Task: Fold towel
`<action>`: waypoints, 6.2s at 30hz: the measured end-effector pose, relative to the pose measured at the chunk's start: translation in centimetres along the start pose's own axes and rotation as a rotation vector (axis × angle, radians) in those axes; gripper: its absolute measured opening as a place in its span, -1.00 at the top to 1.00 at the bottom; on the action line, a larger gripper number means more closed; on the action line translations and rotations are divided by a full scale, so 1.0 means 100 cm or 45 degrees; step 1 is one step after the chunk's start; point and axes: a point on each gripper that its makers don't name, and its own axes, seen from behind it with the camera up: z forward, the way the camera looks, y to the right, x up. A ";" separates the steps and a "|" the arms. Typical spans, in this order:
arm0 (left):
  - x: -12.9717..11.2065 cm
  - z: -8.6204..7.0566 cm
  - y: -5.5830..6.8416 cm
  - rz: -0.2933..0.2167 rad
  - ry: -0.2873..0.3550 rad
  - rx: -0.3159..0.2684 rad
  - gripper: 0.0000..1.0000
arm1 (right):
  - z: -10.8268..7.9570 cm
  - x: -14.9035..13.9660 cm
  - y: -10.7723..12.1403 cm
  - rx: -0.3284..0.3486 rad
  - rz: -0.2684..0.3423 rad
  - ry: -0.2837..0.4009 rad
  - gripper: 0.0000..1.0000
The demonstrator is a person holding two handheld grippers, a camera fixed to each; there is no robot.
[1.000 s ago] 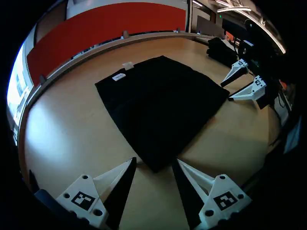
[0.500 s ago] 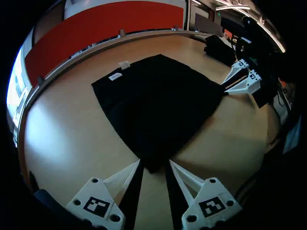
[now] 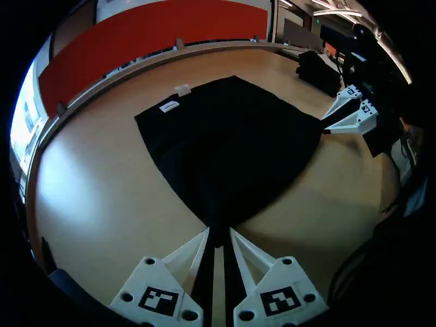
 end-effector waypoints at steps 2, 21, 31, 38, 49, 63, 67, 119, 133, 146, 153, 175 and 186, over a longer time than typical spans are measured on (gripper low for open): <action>0.001 -0.001 -0.001 -0.013 -0.003 -0.001 0.80 | -0.003 0.004 0.000 0.000 0.001 0.010 0.66; 0.060 -0.072 -0.010 -0.138 0.122 0.052 0.80 | -0.058 0.068 0.010 -0.052 -0.027 0.151 0.67; 0.078 -0.106 -0.001 -0.134 0.136 0.046 0.80 | -0.088 0.084 0.006 -0.053 -0.038 0.167 0.67; 0.082 -0.120 0.006 -0.151 0.134 0.026 0.80 | -0.106 0.088 0.002 -0.044 -0.034 0.170 0.67; 0.086 -0.134 0.010 -0.161 0.139 0.003 0.80 | -0.119 0.088 -0.008 -0.023 -0.044 0.148 0.67; 0.086 -0.128 0.015 -0.150 0.124 -0.026 0.80 | -0.119 0.086 -0.007 0.007 -0.026 0.129 0.67; 0.086 -0.123 0.013 -0.154 0.120 -0.026 0.80 | -0.116 0.086 -0.006 0.021 -0.026 0.116 0.67; 0.081 0.008 -0.048 -0.116 -0.011 0.073 0.75 | 0.007 0.063 0.066 -0.048 0.120 -0.112 0.66; 0.077 0.022 -0.073 -0.126 -0.041 0.190 0.04 | 0.024 0.058 0.084 -0.141 0.097 -0.125 0.22; 0.084 0.027 -0.089 -0.103 -0.033 0.248 -0.33 | 0.029 0.062 0.102 -0.196 0.087 -0.123 -0.24; 0.093 0.028 -0.100 -0.089 -0.018 0.285 -0.33 | 0.032 0.071 0.110 -0.214 0.080 -0.105 -0.28; 0.114 0.008 -0.109 -0.194 0.060 0.303 -0.33 | 0.014 0.096 0.119 -0.263 0.068 -0.012 -0.79; 0.095 -0.013 -0.083 -0.278 0.083 0.254 -0.33 | -0.008 0.079 0.094 -0.249 0.098 0.002 -0.79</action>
